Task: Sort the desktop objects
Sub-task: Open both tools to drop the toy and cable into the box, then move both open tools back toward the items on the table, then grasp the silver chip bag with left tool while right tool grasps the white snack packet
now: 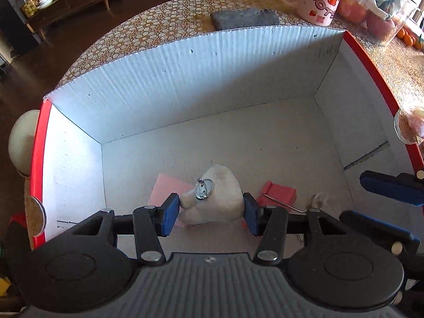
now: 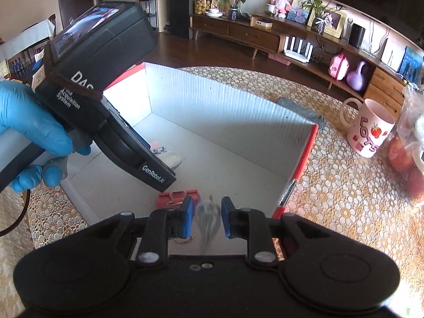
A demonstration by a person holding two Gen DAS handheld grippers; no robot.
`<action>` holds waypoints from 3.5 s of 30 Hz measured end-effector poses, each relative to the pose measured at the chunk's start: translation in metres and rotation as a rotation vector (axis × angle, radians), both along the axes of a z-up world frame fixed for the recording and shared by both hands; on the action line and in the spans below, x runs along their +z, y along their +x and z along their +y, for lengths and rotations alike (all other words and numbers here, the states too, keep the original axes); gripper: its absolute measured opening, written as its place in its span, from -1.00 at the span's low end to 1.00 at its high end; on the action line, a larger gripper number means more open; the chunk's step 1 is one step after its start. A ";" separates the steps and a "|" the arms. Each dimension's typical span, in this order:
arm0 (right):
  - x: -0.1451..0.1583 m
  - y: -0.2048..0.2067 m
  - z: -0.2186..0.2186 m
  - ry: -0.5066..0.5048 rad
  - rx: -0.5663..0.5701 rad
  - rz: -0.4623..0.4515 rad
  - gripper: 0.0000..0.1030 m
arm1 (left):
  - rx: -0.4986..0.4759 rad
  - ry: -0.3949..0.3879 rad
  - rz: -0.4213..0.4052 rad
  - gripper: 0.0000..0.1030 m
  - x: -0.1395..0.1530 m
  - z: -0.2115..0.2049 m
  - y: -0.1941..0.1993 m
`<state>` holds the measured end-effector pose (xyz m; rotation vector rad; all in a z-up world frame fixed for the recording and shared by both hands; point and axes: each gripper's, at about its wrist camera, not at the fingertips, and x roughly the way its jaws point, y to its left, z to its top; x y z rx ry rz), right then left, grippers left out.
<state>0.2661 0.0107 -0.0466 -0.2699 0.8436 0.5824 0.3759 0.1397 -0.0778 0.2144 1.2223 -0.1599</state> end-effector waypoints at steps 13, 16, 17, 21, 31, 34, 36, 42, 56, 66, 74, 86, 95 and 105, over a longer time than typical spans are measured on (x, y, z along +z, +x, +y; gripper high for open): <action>0.014 -0.016 -0.008 0.045 0.031 0.007 0.10 | 0.030 -0.018 -0.102 0.41 0.027 -0.002 -0.019; 0.022 -0.025 -0.015 0.085 0.042 -0.018 0.34 | 0.032 -0.033 -0.128 0.41 0.036 -0.001 -0.028; 0.024 -0.027 -0.016 0.092 0.044 -0.019 0.34 | 0.030 -0.034 -0.138 0.41 0.039 -0.002 -0.032; 0.035 -0.037 -0.022 0.109 0.049 -0.031 0.41 | 0.020 -0.049 -0.183 0.41 0.053 -0.004 -0.050; 0.055 -0.062 -0.045 0.157 0.031 -0.076 0.55 | 0.031 -0.047 -0.288 0.41 0.077 -0.012 -0.089; 0.059 -0.072 -0.053 0.180 0.031 -0.089 0.64 | 0.029 -0.033 -0.322 0.41 0.082 -0.017 -0.104; 0.059 -0.079 -0.057 0.188 0.027 -0.097 0.68 | 0.041 -0.040 -0.343 0.41 0.085 -0.019 -0.113; 0.059 -0.098 -0.072 0.200 0.023 -0.103 0.74 | 0.064 -0.058 -0.389 0.41 0.090 -0.028 -0.141; 0.046 -0.136 -0.154 0.158 -0.117 -0.118 0.79 | 0.014 -0.189 -0.430 0.61 0.084 -0.096 -0.190; 0.028 -0.149 -0.231 0.108 -0.249 -0.138 0.79 | -0.086 -0.240 -0.418 0.74 0.071 -0.165 -0.203; 0.005 -0.151 -0.302 0.059 -0.398 -0.138 0.80 | -0.137 -0.239 -0.408 0.96 0.055 -0.209 -0.201; -0.028 -0.121 -0.388 -0.057 -0.548 -0.120 0.80 | -0.218 -0.200 -0.401 0.99 0.040 -0.266 -0.185; -0.051 -0.096 -0.418 -0.089 -0.603 -0.087 0.80 | -0.247 -0.188 -0.381 0.99 0.031 -0.290 -0.171; -0.065 -0.082 -0.434 -0.078 -0.625 -0.068 0.80 | -0.260 -0.175 -0.379 0.99 0.026 -0.304 -0.160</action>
